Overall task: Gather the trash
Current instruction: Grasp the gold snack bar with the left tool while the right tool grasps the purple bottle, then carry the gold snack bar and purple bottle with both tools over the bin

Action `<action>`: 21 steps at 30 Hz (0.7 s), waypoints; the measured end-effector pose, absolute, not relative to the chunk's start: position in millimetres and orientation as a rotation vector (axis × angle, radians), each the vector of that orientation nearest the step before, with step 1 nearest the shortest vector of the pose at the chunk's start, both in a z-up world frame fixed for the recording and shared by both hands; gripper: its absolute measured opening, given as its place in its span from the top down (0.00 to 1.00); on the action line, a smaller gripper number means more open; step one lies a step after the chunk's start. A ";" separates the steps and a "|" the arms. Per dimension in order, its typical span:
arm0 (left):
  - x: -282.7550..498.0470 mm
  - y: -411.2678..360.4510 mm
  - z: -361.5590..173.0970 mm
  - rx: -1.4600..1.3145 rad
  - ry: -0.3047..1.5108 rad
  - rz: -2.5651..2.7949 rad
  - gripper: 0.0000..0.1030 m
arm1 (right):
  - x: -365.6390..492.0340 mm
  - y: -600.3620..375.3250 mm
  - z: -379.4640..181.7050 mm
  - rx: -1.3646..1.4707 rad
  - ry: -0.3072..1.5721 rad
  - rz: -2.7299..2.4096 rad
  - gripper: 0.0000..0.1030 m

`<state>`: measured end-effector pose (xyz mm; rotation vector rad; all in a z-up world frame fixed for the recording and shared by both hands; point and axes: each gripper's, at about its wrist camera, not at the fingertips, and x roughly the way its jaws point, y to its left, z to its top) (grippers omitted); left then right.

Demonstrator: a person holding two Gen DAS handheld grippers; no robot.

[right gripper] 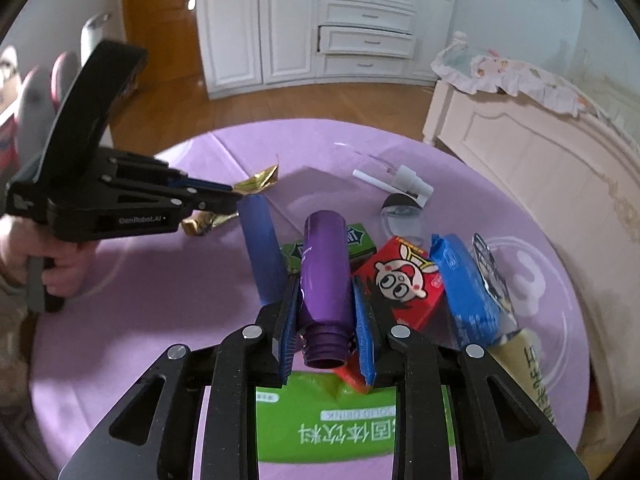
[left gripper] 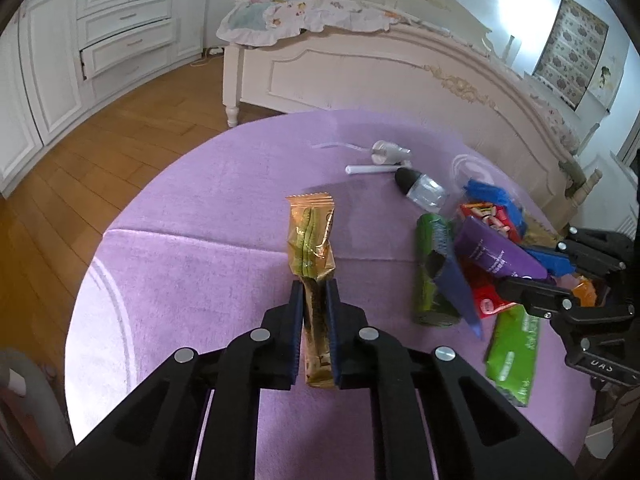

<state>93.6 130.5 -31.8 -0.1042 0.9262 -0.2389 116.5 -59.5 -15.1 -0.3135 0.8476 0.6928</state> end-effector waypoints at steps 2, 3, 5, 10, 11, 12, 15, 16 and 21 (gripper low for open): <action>88.0 129.2 -21.3 -0.114 0.902 -0.250 0.88 | 113.1 -70.8 -7.2 -0.239 0.841 0.704 0.75; 84.1 127.6 -13.7 -0.113 0.887 -0.255 0.88 | 110.9 -76.8 -2.8 -0.202 0.836 0.706 0.75; 80.9 122.7 -2.5 -0.114 0.866 -0.270 0.88 | 106.5 -91.0 6.5 -0.124 0.823 0.711 0.75; 69.7 94.8 30.6 -0.089 0.811 -0.331 0.88 | 95.0 -128.4 23.5 0.022 0.788 0.695 0.75; 67.8 86.1 36.5 -0.080 0.801 -0.348 0.88 | 92.2 -138.3 26.8 0.049 0.781 0.685 0.75; 66.8 80.7 39.6 -0.075 0.796 -0.357 0.88 | 89.5 -147.5 29.6 0.067 0.773 0.675 0.75; 65.5 51.9 50.9 -0.047 0.781 -0.411 0.88 | 83.2 -172.1 33.9 0.111 0.757 0.643 0.75; 65.5 42.8 52.3 -0.040 0.782 -0.425 0.88 | 81.3 -182.0 34.4 0.133 0.755 0.634 0.75; 67.3 -1.1 52.3 -0.021 0.795 -0.490 0.88 | 71.3 -224.2 34.9 0.186 0.732 0.570 0.75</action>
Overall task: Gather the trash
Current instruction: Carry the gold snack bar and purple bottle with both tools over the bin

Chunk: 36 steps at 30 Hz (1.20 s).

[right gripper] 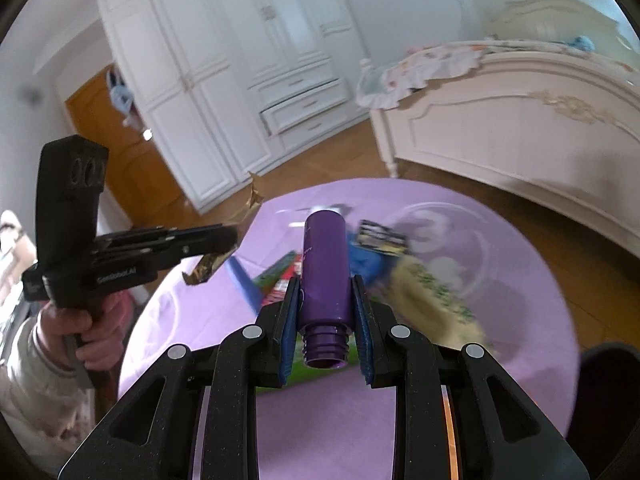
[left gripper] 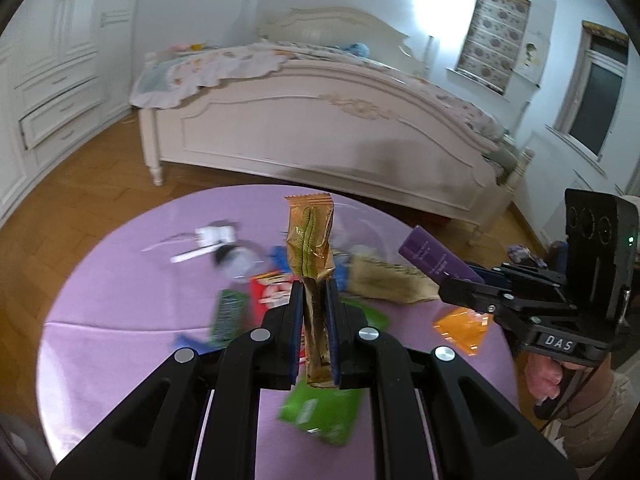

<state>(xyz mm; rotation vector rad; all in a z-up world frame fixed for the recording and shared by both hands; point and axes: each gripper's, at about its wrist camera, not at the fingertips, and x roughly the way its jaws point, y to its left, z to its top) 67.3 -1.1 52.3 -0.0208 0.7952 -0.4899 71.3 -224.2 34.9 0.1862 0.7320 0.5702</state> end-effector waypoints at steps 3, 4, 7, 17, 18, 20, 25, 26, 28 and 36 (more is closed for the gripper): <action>69.0 -24.8 52.1 -0.010 0.800 -0.532 0.88 | 65.7 -246.0 30.5 0.213 0.729 0.534 0.75; 69.8 -36.7 51.8 -0.002 0.801 -0.550 0.88 | 64.3 -253.3 28.1 0.223 0.729 0.522 0.75; 71.7 -66.0 50.8 0.013 0.807 -0.599 0.88 | 57.4 -277.7 20.9 0.262 0.727 0.479 0.75; 63.7 -169.6 37.4 0.127 0.823 -0.750 0.88 | 27.6 -372.6 -8.6 0.393 0.706 0.299 0.75; 62.8 -176.7 35.2 0.136 0.827 -0.761 0.88 | 24.6 -380.4 -11.8 0.403 0.706 0.284 0.75; 62.9 -190.5 31.7 0.145 0.836 -0.785 0.88 | 17.6 -397.8 -18.1 0.424 0.704 0.250 0.75; 63.3 -219.8 23.0 0.160 0.862 -0.824 0.88 | 5.1 -429.0 -33.2 0.460 0.706 0.196 0.75; 63.3 -224.5 21.5 0.163 0.867 -0.831 0.88 | 2.7 -435.1 -36.4 0.468 0.706 0.186 0.75; 63.0 -235.7 19.1 0.172 0.873 -0.841 0.88 | -2.4 -444.3 -42.6 0.482 0.706 0.170 0.75; 57.2 -274.7 1.6 0.211 0.915 -0.890 0.88 | -9.5 -467.6 -62.8 0.536 0.721 0.119 0.75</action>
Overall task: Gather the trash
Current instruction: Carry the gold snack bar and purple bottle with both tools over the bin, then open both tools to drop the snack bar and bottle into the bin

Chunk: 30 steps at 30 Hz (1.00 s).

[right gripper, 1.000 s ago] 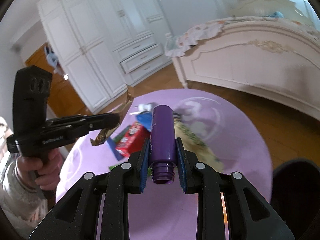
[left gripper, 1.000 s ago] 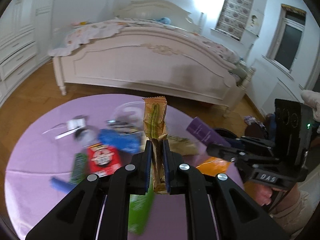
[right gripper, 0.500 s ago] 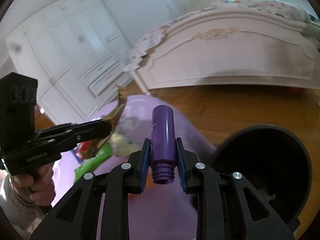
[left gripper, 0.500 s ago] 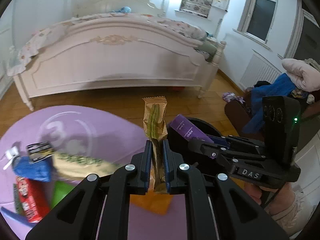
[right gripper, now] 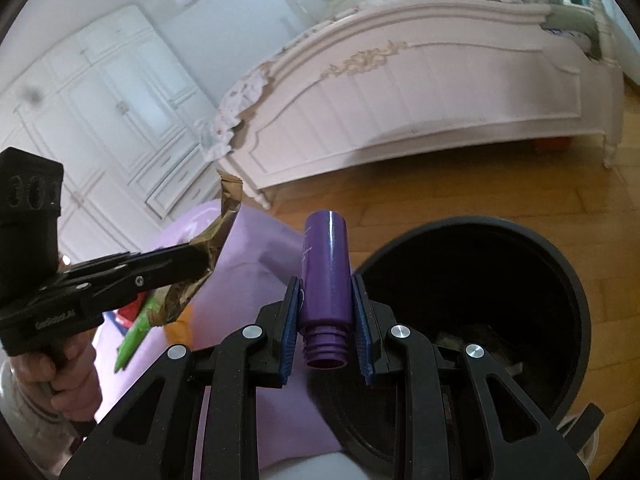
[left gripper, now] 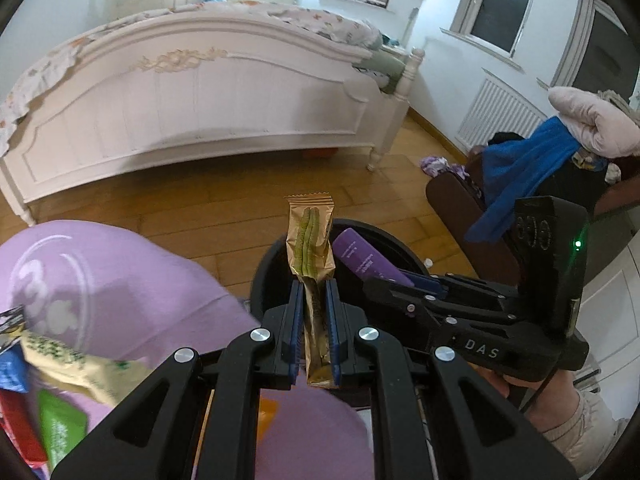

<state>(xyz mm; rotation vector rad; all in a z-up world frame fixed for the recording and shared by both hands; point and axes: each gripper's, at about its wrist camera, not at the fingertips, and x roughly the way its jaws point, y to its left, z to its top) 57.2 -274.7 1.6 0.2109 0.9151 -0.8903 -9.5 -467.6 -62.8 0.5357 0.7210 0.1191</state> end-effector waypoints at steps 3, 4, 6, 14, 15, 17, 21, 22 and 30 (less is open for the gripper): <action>53.9 -287.5 -6.8 0.224 0.931 -0.906 0.88 | -13.1 -477.3 -71.4 0.552 0.733 0.094 0.75; 53.2 -289.3 -8.8 0.227 0.934 -0.909 0.88 | -14.0 -479.4 -73.3 0.555 0.734 0.089 0.75; 51.2 -295.7 -13.1 0.234 0.942 -0.917 0.88 | -16.3 -484.9 -78.7 0.558 0.743 0.065 0.75; 46.5 -316.2 -26.6 0.253 0.968 -0.941 0.88 | -22.6 -497.2 -92.8 0.546 0.760 0.013 0.75; 46.8 -318.4 -28.0 0.256 0.971 -0.944 0.88 | -21.1 -497.7 -94.1 0.548 0.763 0.009 0.75; 46.3 -324.2 -31.5 0.266 0.974 -0.949 0.88 | -20.8 -500.9 -98.5 0.551 0.771 0.000 0.75; 46.8 -333.1 -38.1 0.284 0.983 -0.951 0.88 | -19.2 -506.5 -105.7 0.547 0.786 -0.023 0.75; 48.2 -335.1 -39.1 0.285 0.986 -0.950 0.87 | -18.1 -508.1 -107.1 0.546 0.789 -0.028 0.75; 55.9 -340.8 -50.0 0.285 1.010 -0.924 0.85 | -6.6 -514.7 -119.7 0.534 0.830 -0.060 0.75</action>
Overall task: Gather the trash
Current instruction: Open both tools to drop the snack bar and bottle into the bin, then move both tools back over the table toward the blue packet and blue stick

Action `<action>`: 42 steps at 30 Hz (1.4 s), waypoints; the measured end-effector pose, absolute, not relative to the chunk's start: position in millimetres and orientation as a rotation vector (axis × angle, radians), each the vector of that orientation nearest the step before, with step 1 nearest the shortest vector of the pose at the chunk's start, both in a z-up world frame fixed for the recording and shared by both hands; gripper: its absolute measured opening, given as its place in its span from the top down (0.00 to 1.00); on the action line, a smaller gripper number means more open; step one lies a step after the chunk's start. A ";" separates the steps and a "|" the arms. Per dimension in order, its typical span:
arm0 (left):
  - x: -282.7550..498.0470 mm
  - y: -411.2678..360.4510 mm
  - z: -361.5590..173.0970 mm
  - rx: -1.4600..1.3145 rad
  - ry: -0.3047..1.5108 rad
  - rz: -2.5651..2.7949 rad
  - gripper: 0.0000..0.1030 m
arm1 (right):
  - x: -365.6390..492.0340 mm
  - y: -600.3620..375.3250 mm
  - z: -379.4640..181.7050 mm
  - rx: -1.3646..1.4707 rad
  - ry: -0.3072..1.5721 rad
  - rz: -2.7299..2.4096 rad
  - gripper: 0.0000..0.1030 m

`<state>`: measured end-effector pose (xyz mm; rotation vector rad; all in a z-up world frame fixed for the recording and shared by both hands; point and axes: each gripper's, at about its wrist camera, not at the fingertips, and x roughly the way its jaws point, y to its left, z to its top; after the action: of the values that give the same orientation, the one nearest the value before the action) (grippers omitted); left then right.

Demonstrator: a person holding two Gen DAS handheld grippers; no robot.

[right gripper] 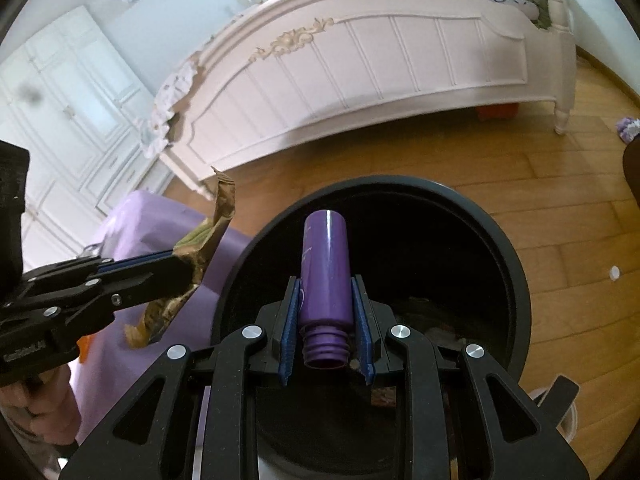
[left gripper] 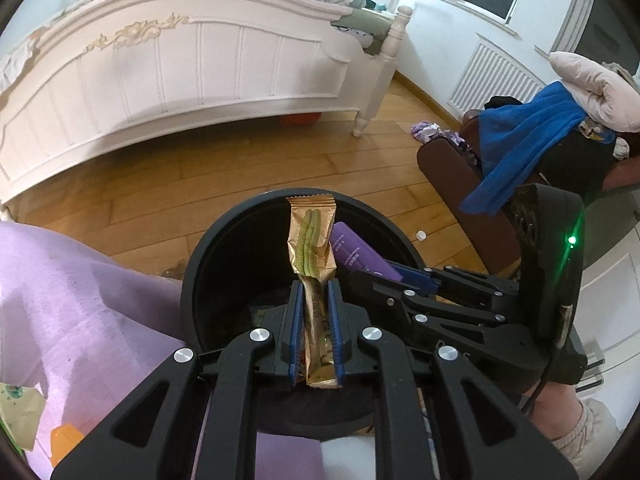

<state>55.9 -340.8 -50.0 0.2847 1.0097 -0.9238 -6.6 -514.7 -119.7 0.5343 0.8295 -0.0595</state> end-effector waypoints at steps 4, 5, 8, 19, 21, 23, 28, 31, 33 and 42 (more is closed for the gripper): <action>58.7 -338.2 -52.4 0.281 1.024 -0.913 0.77 | -3.3 -514.9 -121.7 0.531 0.836 -0.076 0.52; 58.4 -337.7 -51.7 0.279 1.025 -0.907 0.64 | -4.3 -515.2 -121.3 0.537 0.824 -0.087 0.46; 59.4 -330.7 -48.5 0.254 1.014 -0.899 0.49 | -7.0 -514.6 -119.9 0.544 0.813 -0.094 0.38; 53.7 -290.8 -20.1 0.207 0.938 -0.883 0.40 | -6.8 -496.6 -96.8 0.508 0.784 -0.048 0.38; 53.0 -280.1 -13.6 0.191 0.923 -0.868 0.40 | -3.8 -486.7 -88.7 0.494 0.776 -0.026 0.38; 53.5 -263.0 -6.8 0.174 0.905 -0.847 0.40 | -1.4 -477.3 -81.0 0.478 0.768 -0.005 0.38; 52.9 -213.3 9.4 0.109 0.860 -0.777 0.39 | 7.3 -448.1 -59.8 0.431 0.749 0.055 0.36; 55.2 -179.8 15.9 0.068 0.829 -0.716 0.39 | 14.8 -426.1 -48.0 0.397 0.746 0.097 0.36; 58.0 -154.6 17.2 0.035 0.821 -0.672 0.39 | 20.1 -409.8 -41.3 0.371 0.747 0.127 0.36; 62.5 -22.9 21.4 -0.152 0.786 -0.429 0.39 | 45.7 -328.5 -17.2 0.255 0.760 0.264 0.36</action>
<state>62.5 -22.9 21.4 -0.1523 0.7860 -0.4289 45.7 -328.5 -17.2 0.2547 0.7599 0.2636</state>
